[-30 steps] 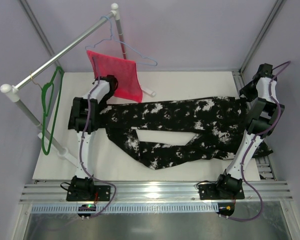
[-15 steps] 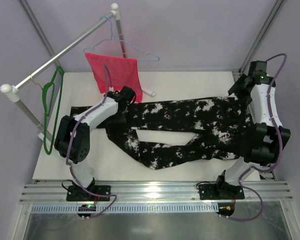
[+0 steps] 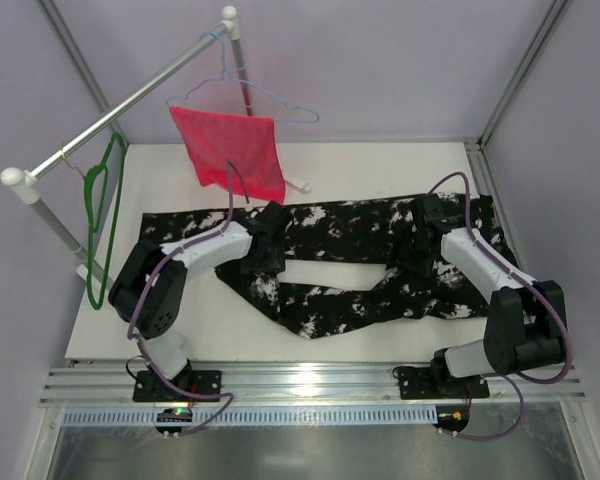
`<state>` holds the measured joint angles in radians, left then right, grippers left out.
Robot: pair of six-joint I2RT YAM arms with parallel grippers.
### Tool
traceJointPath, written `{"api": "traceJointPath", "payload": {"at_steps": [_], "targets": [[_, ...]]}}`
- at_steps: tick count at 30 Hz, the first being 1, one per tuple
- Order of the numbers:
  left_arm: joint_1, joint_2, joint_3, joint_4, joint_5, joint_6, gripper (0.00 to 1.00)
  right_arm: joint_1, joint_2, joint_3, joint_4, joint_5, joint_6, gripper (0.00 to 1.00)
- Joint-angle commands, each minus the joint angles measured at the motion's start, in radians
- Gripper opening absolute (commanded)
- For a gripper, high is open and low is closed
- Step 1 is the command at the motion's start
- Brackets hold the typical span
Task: Place the trousers on the hanger
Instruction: Fold the trousers
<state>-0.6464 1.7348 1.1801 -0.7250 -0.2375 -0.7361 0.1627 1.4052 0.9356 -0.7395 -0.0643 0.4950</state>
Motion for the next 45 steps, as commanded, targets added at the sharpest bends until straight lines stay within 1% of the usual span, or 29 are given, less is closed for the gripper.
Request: {"api": "traceJointPath", "payload": {"at_steps": [1,5,6,8,10,11,12,13,14,16,17,19,20,23,24,26,28,30,33,36,41,45], "targets": [[-0.012,0.047,-0.033,0.098,0.046,-0.049,0.64,0.032,0.006,-0.037,0.113,0.029,0.042,0.61],[-0.033,0.109,-0.033,0.107,0.029,-0.066,0.64,0.089,0.06,-0.049,0.14,0.06,0.059,0.61],[-0.038,0.118,-0.033,0.124,0.027,-0.069,0.64,0.1,0.086,-0.044,0.135,0.101,0.063,0.6],[-0.048,0.15,-0.027,0.122,0.02,-0.081,0.63,0.116,0.106,-0.041,0.141,0.106,0.066,0.6],[-0.055,0.167,-0.023,0.102,0.003,-0.088,0.55,0.124,0.115,-0.032,0.141,0.1,0.068,0.59],[-0.056,0.172,-0.02,0.095,-0.015,-0.095,0.48,0.13,0.115,-0.015,0.143,0.1,0.071,0.58],[-0.058,0.173,-0.019,0.079,-0.022,-0.097,0.33,0.139,0.118,-0.005,0.146,0.1,0.074,0.57],[-0.058,0.172,-0.014,0.07,-0.031,-0.098,0.26,0.144,0.127,0.023,0.155,0.097,0.077,0.57],[-0.059,0.166,-0.007,0.059,-0.043,-0.098,0.16,0.15,0.138,0.041,0.158,0.087,0.076,0.57],[-0.059,0.154,0.003,0.032,-0.071,-0.095,0.1,0.167,0.167,0.103,0.164,0.077,0.071,0.57],[-0.059,0.132,0.028,0.001,-0.092,-0.088,0.01,0.178,0.222,0.156,0.198,0.043,0.065,0.56],[-0.061,0.129,0.052,-0.017,-0.098,-0.085,0.0,0.178,0.244,0.176,0.207,0.037,0.059,0.56],[-0.061,0.126,0.065,-0.027,-0.103,-0.082,0.0,0.179,0.282,0.218,0.209,0.035,0.059,0.56],[-0.067,0.109,0.107,-0.072,-0.121,-0.086,0.0,0.178,0.34,0.27,0.226,0.044,0.065,0.56],[-0.07,0.097,0.124,-0.083,-0.146,-0.097,0.0,0.178,0.389,0.293,0.223,0.052,0.065,0.56],[-0.078,0.08,0.138,-0.12,-0.164,-0.1,0.0,0.176,0.432,0.307,0.213,0.095,0.068,0.56],[-0.081,0.053,0.153,-0.149,-0.189,-0.101,0.0,0.178,0.469,0.309,0.223,0.106,0.07,0.55],[-0.091,0.029,0.164,-0.178,-0.22,-0.105,0.0,0.176,0.483,0.305,0.226,0.126,0.076,0.55],[-0.102,-0.021,0.155,-0.191,-0.227,-0.105,0.01,0.172,0.494,0.292,0.241,0.144,0.086,0.54],[-0.105,-0.09,0.125,-0.172,-0.203,-0.098,0.0,0.166,0.503,0.279,0.249,0.152,0.094,0.53],[-0.105,-0.211,0.098,-0.172,-0.2,-0.103,0.01,0.152,0.52,0.281,0.247,0.166,0.105,0.52],[-0.105,-0.259,0.09,-0.16,-0.166,-0.083,0.02,0.138,0.517,0.273,0.242,0.169,0.109,0.52]]}}
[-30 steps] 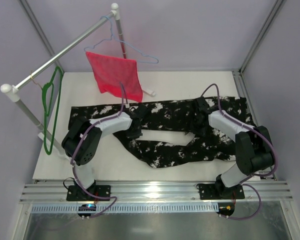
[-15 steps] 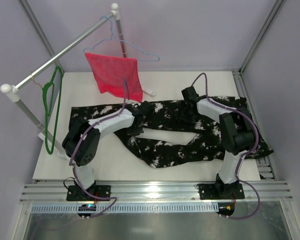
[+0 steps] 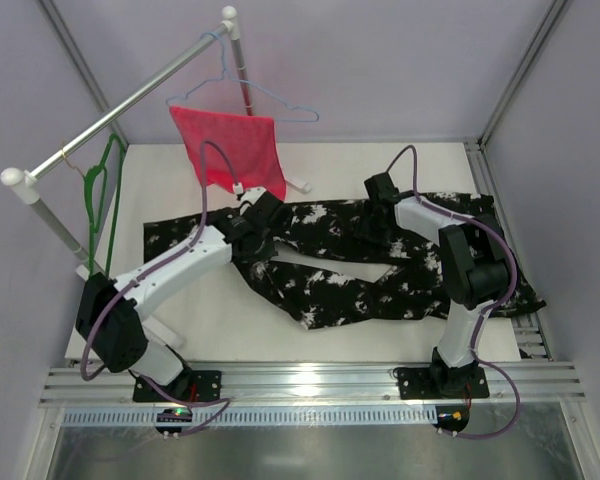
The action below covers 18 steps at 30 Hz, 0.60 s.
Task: Place the trousers on the hanger
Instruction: Fold the trousers
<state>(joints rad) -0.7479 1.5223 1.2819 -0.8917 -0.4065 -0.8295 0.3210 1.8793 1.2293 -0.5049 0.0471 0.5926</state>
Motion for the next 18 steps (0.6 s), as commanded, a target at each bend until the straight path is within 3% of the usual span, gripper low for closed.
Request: {"api": "traceJointPath", "payload": {"at_steps": [1,13,18], "targets": [[-0.004,-0.056,-0.012,0.013,0.011,0.01,0.01,-0.022,0.041,-0.022,0.006,0.062,0.01,0.52],[-0.004,-0.159,-0.065,0.017,0.178,0.009,0.05,-0.033,0.047,0.021,-0.041,0.076,0.013,0.52],[-0.005,-0.183,-0.209,0.022,0.179,-0.016,0.06,-0.034,0.043,0.047,-0.063,0.079,0.007,0.52]]}}
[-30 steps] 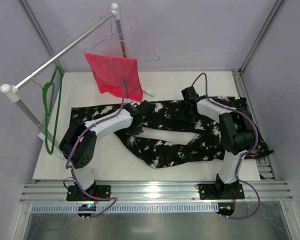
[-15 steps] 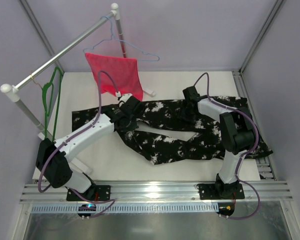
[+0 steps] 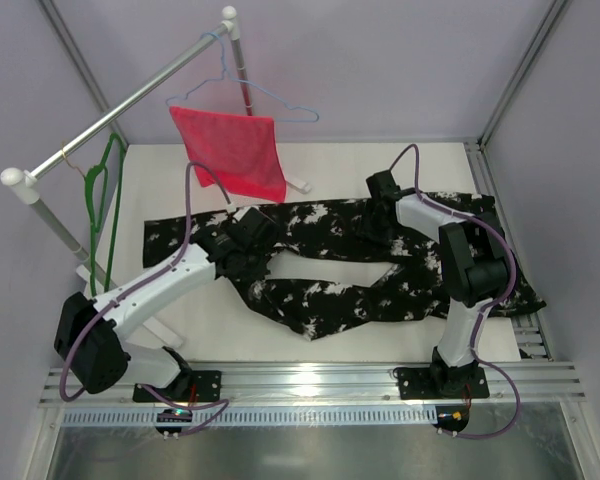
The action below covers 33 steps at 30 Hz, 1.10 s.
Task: Place the trousers on the hanger
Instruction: Fold the trousers
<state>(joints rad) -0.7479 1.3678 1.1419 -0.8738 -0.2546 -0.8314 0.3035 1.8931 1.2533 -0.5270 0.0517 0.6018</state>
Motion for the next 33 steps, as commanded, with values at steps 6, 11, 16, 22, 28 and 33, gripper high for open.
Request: {"api": "traceJointPath", "payload": {"at_steps": [6,11,16,22,28,33], "targets": [[-0.016,-0.039,-0.151,0.047,0.116,0.008,0.04,-0.015,0.032,0.054,-0.062,0.07,-0.004,0.52],[-0.018,-0.176,-0.148,0.142,0.173,0.029,0.02,-0.018,0.04,0.08,-0.082,0.079,-0.023,0.52],[-0.018,-0.312,-0.14,0.295,0.172,0.011,0.0,-0.023,0.035,0.069,-0.077,0.088,-0.028,0.52],[-0.018,-0.283,-0.093,0.331,0.143,0.06,0.01,-0.026,0.032,0.061,-0.076,0.088,-0.028,0.52],[-0.018,-0.172,-0.097,0.106,-0.168,-0.009,0.11,-0.027,-0.009,0.057,-0.087,0.06,-0.086,0.52],[-0.016,-0.026,-0.145,0.032,-0.275,-0.057,0.37,-0.026,-0.121,0.037,-0.111,-0.039,-0.214,0.53]]}}
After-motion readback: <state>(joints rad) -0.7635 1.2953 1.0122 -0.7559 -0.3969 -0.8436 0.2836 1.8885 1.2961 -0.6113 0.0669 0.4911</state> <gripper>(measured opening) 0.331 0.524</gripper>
